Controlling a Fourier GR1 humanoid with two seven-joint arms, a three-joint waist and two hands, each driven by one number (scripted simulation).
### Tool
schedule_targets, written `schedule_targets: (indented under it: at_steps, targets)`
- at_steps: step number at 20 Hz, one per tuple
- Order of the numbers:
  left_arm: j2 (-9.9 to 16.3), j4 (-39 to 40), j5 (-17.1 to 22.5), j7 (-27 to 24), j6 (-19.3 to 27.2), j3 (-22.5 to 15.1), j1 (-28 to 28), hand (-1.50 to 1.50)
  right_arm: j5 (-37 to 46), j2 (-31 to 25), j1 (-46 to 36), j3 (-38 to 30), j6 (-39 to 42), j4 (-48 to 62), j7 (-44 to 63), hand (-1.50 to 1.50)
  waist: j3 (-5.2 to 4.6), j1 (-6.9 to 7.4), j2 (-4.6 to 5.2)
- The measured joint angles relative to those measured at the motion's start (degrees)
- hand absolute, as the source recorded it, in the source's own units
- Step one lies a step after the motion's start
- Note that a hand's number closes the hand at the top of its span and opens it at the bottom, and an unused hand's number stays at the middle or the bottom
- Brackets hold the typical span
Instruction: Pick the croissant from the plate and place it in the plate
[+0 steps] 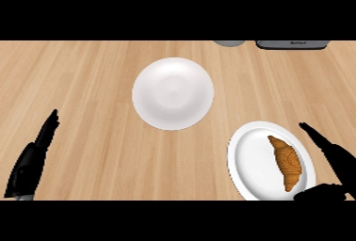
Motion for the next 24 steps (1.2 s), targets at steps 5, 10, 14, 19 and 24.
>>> schedule_targets:
  at_steps: [5, 10, 14, 19, 24]
  targets:
    - [-1.31, 0.7, -1.59, -0.85, -1.97, 2.27, 0.57, 0.0, 2.72, 2.28, -1.86, 0.0, 2.29, 4.02, -1.59, -1.5, 0.01, -0.05, -0.01]
    - [-2.42, -0.43, -3.12, 0.2, -4.03, 4.73, 0.82, 0.0, 5.64, 4.6, -3.17, -0.74, 3.43, 7.37, -2.76, -1.5, 0.02, -0.09, -0.02]
    - [-4.01, -0.72, -4.67, 0.35, -5.49, 6.2, 0.88, 0.0, 8.03, 6.67, -4.07, -1.53, 3.05, 10.87, -5.11, -1.5, 0.0, -0.11, -0.03]
    - [-5.31, 0.03, -6.26, -1.38, -7.29, 8.24, 1.49, 0.0, 10.48, 8.66, -3.72, -2.05, 2.03, 13.79, -8.7, 1.5, -0.01, -0.12, -0.04]
    - [-6.55, -1.6, -7.25, 0.58, -8.81, 9.19, 1.25, 0.0, 11.1, 10.14, -7.22, -3.78, 1.03, 17.9, -12.78, 1.5, -0.13, -0.08, -0.11]
